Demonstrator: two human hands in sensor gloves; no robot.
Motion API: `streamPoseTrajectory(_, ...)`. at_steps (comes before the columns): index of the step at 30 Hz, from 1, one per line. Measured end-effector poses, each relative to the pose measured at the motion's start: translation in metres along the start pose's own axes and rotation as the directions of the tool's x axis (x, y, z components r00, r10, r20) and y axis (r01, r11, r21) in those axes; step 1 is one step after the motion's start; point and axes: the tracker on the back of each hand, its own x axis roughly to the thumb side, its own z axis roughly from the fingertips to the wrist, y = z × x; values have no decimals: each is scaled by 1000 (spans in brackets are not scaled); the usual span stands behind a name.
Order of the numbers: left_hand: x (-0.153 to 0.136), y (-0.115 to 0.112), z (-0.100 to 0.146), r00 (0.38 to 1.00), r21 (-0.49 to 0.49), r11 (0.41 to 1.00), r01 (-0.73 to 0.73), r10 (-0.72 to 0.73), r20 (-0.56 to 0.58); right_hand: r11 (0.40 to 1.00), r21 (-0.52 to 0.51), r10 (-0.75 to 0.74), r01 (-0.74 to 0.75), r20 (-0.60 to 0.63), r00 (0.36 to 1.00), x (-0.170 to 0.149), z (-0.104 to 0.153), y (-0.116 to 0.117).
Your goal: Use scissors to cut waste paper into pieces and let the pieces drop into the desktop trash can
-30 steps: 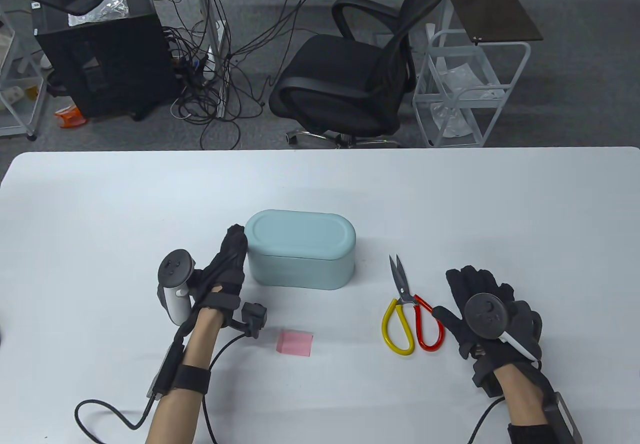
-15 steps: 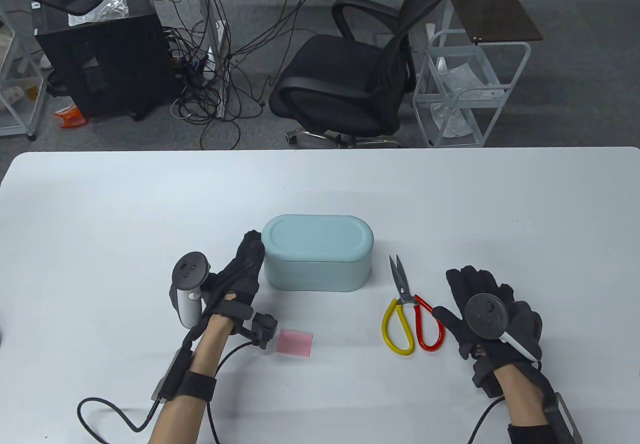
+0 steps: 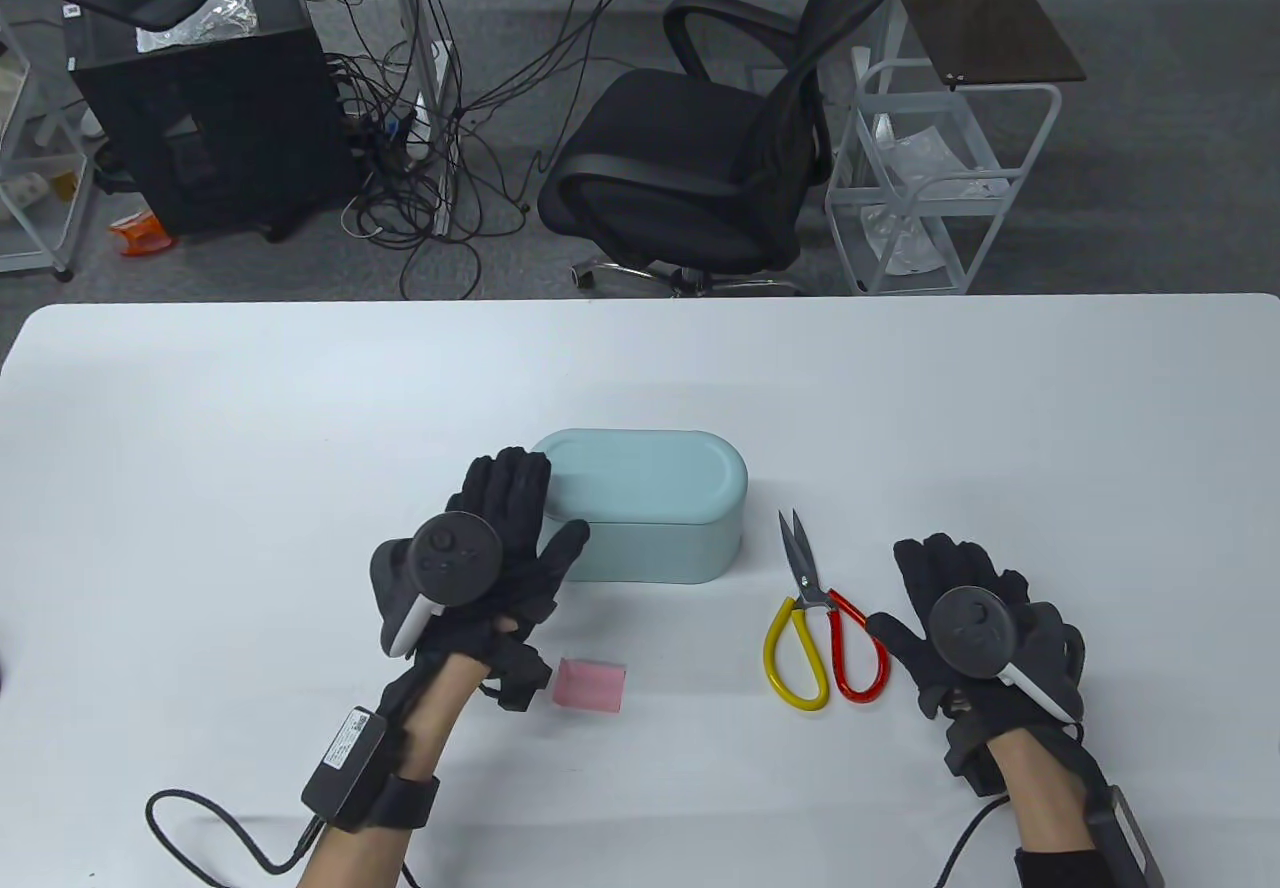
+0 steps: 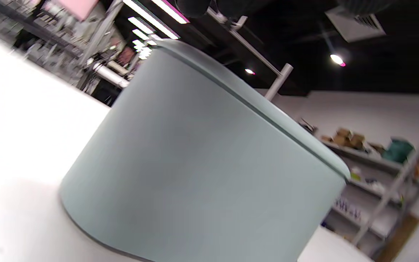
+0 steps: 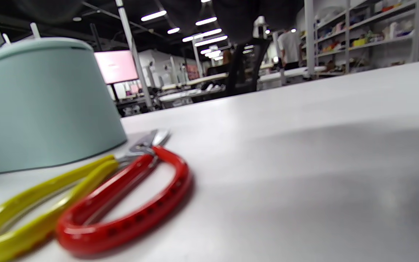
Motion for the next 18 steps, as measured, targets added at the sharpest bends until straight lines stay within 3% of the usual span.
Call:
streamPoseTrajectory(5, 35, -21, -4, 972, -51, 977, 208, -201, 119, 1000, -2, 0, 0, -2, 1000, 0, 0, 0)
streamPoseTrajectory(10, 58, -43, -14, 903, -117, 900, 421, -403, 147, 1000, 1, -1, 1, -4, 1000, -1, 0, 0)
streamPoseTrajectory(18, 62, -49, -20, 900, -205, 876, 436, -426, 93, 1000, 3, -3, 3, -1, 1000, 0, 0, 1)
